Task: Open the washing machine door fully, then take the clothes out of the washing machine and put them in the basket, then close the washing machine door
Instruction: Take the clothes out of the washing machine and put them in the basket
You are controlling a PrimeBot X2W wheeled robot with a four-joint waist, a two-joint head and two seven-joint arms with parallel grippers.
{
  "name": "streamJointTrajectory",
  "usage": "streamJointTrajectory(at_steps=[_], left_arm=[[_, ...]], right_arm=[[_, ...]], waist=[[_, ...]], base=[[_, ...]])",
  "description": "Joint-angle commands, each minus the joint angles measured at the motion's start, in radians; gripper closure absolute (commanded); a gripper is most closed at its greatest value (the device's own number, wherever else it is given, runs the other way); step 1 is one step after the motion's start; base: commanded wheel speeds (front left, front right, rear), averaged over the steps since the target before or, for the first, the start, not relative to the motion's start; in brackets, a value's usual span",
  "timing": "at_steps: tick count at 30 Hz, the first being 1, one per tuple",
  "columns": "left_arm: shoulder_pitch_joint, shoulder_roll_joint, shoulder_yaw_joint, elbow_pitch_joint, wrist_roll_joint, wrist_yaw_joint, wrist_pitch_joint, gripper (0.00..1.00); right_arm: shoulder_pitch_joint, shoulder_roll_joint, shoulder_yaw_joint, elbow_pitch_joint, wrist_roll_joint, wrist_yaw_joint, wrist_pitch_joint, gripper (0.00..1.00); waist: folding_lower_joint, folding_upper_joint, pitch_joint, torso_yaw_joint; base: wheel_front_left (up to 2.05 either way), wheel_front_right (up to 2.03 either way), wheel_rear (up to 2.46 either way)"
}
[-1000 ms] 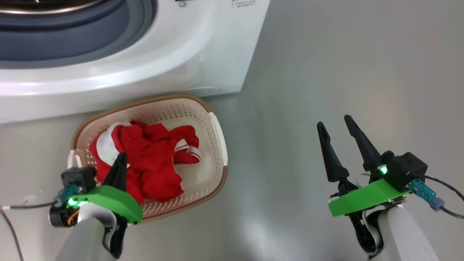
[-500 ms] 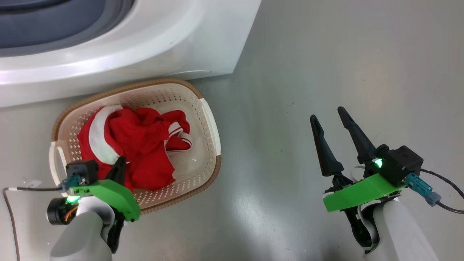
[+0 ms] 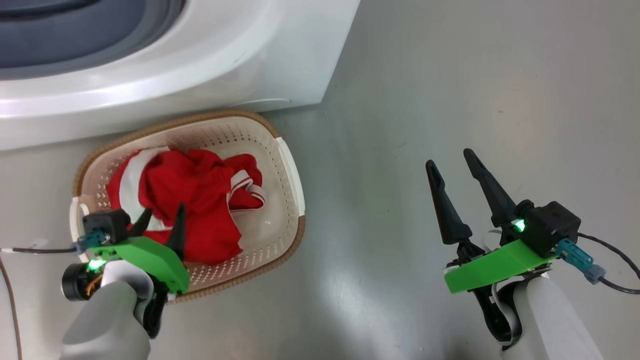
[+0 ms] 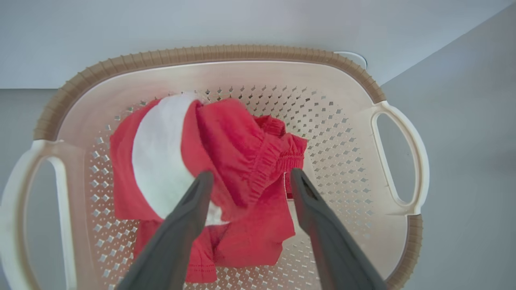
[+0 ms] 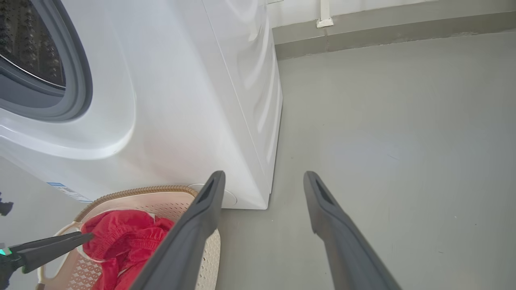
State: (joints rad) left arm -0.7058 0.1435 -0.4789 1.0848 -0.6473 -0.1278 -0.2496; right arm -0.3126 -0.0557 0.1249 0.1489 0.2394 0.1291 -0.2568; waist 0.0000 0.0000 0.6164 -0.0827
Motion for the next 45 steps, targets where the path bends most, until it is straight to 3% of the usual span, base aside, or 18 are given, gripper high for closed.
streamJointTrajectory(at_steps=[1, 7, 17, 27, 45], left_arm=[[0.019, 0.038, 0.018, -0.021, -0.015, -0.003, -0.012, 0.00], [0.058, 0.049, 0.043, -0.077, -0.033, -0.003, -0.012, 0.00], [0.143, 0.066, 0.151, -0.200, 0.047, -0.003, -0.012, 0.00], [0.302, 0.054, 0.326, -0.429, 0.197, -0.003, -0.012, 0.00], [0.608, 0.012, 0.480, -0.805, 0.313, -0.003, -0.012, 0.00]], right_arm=[[0.008, 0.005, 0.026, -0.014, -0.007, 0.002, -0.005, 0.00], [0.028, 0.005, 0.010, 0.005, -0.013, 0.002, -0.005, 0.00], [0.071, 0.005, -0.009, 0.031, -0.028, 0.002, -0.005, 0.00], [0.125, 0.005, -0.021, 0.049, -0.031, 0.002, -0.005, 0.00], [0.270, -0.038, -0.053, 0.048, 0.002, 0.002, -0.005, 0.00]], waist=[[0.0000, 0.0000, -0.019, 0.005], [0.0000, 0.0000, -0.082, 0.021], [0.0000, 0.0000, -0.196, 0.049], [0.0000, 0.0000, -0.322, 0.069], [0.0000, 0.0000, -0.499, 0.112]], base=[[0.00, 0.00, 0.00], [0.00, 0.00, 0.00], [0.00, 0.00, 0.00], [0.00, 0.00, 0.00], [0.00, 0.00, 0.00]])
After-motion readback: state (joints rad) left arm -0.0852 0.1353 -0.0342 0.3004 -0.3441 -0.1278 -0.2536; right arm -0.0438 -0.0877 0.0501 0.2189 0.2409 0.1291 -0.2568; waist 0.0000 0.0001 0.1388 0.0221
